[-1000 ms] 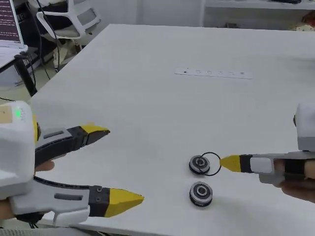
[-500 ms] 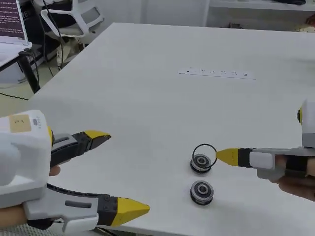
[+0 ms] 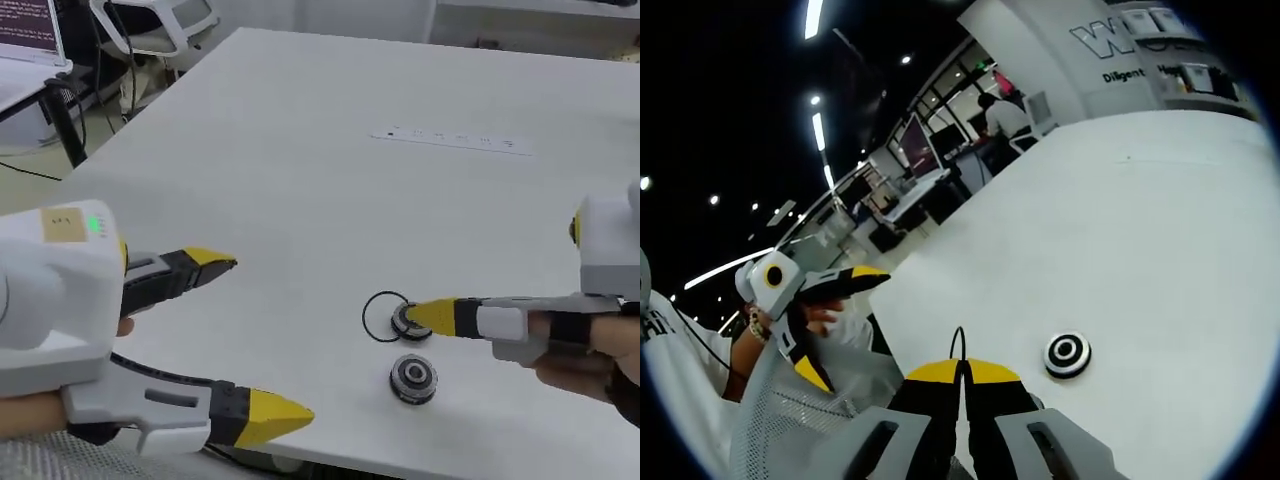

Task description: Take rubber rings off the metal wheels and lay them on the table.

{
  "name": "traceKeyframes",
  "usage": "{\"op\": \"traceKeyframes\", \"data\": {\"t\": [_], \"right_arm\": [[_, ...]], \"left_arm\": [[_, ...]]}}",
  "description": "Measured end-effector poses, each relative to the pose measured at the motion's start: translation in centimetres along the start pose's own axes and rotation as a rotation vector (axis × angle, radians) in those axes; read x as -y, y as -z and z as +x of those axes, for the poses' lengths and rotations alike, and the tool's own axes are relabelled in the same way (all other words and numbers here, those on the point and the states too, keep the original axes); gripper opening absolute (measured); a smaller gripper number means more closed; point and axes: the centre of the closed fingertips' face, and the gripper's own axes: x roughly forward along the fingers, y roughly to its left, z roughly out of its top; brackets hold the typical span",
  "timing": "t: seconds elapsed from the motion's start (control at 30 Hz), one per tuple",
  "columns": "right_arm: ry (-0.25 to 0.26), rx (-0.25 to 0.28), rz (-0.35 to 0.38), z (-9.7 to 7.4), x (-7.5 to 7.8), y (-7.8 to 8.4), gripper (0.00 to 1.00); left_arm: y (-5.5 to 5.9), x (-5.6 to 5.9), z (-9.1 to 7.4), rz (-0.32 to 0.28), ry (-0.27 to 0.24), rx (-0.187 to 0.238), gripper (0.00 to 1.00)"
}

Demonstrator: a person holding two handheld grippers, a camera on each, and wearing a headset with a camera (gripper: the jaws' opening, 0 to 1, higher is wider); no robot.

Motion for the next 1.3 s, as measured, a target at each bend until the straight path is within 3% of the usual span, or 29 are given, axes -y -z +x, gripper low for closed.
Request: {"op": "traceKeyframes", "data": {"t": [0.13, 0.3, 0.67, 1.3], "right_arm": [[0.004, -0.075, -0.077, 1.2, -0.2, 0.9, 0.0], [-0.009, -0.123, -0.128, 3.1, -0.7, 1.5, 0.0], [-0.01, -0.208, -0.157, 5.9, 0.0, 2.9, 0.0], [0.07, -0.216, -0.171, 6.3, 2.0, 4.0, 0.0]], "left_arm": [[0.0, 0.1, 0.1, -0.003, 0.006, 0.002, 0.92], [0.3, 0.3, 0.2, 0.01, 0.02, -0.017, 0.92], [0.6, 0.4, 0.3, 0.009, 0.028, -0.031, 0.92], [0.6, 0.5, 0.2, -0.03, 0.038, -0.02, 0.89]]}}
